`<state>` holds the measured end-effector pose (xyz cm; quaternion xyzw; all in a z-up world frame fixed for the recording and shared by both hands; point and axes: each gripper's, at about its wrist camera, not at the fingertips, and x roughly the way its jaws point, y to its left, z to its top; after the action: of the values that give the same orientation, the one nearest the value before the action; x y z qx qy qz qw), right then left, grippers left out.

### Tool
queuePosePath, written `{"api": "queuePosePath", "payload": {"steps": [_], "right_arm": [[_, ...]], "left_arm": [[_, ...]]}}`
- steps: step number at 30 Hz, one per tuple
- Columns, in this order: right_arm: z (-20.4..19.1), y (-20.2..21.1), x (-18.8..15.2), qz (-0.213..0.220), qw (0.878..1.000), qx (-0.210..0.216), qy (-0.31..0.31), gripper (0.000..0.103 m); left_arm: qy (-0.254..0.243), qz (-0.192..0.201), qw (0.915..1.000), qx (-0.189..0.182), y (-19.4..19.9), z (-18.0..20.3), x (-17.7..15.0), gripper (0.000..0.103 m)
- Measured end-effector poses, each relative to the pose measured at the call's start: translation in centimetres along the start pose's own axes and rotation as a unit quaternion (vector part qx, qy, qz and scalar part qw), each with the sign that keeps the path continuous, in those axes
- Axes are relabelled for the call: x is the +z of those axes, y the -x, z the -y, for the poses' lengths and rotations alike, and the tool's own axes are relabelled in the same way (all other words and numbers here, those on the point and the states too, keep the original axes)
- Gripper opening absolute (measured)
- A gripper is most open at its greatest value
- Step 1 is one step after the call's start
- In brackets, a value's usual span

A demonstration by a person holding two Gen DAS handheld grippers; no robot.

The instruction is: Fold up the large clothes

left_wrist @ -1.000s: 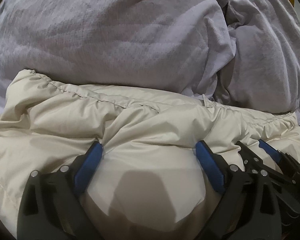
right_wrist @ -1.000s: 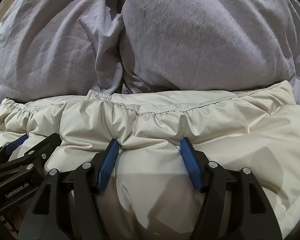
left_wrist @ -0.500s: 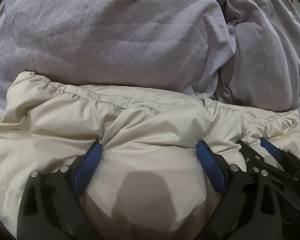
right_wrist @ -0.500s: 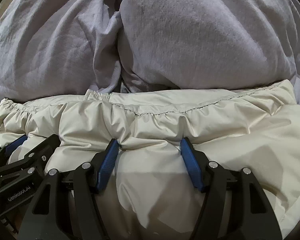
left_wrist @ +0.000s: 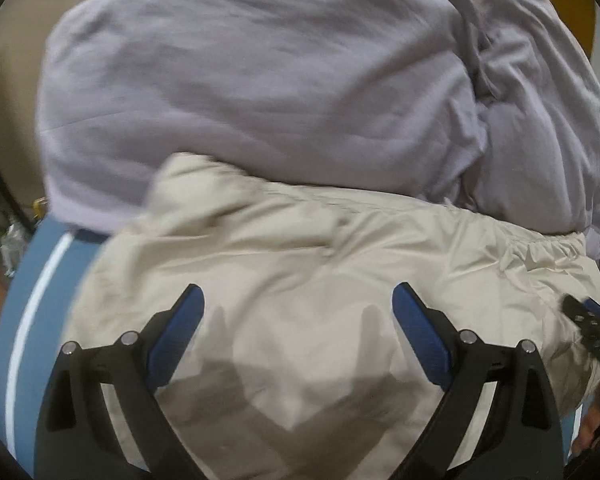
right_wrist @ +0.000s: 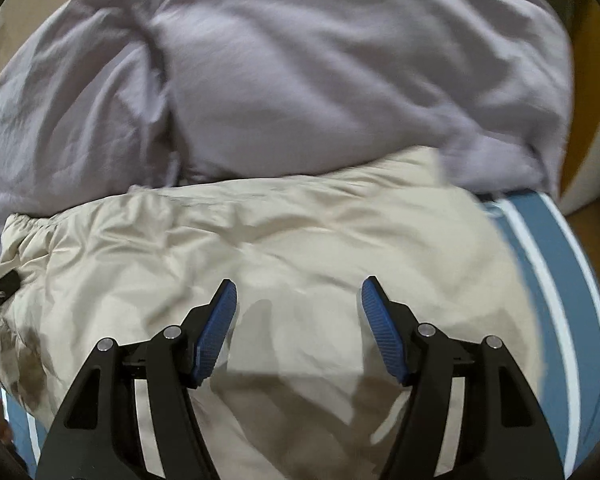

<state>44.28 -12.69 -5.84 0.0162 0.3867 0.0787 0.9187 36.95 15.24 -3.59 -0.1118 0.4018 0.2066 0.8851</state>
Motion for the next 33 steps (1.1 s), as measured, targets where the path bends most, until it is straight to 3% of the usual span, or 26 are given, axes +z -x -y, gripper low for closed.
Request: {"api": "queuePosePath", "payload": {"steps": [5,12,19,28,33], "right_arm": [[5.5,1.6,-1.3,-0.011,0.998,-0.038,-0.051,0.067],[11.6,2.5,-3.4,-0.04,0.992,-0.051,-0.113,0.071],[14.2,2.0,-5.3,-0.087,0.978,0.017,-0.19,0.075],[15.6,0.4,-6.4,-0.127,0.959,0.081,-0.239,0.08],[16.3,-0.6,-6.9,-0.146,0.95,0.112,-0.251,0.08]], "left_arm": [[0.035,-0.011,0.9987,0.035,1.6,-4.8,-1.1,0.095],[0.088,-0.037,0.9927,0.074,2.9,-11.3,-3.1,0.095],[0.154,-0.086,0.9829,0.053,2.7,-14.1,-5.3,0.095],[0.218,-0.122,0.9681,0.017,0.5,-13.6,-6.3,0.095],[0.283,-0.127,0.9506,-0.003,-0.5,-14.0,-7.0,0.093]]}}
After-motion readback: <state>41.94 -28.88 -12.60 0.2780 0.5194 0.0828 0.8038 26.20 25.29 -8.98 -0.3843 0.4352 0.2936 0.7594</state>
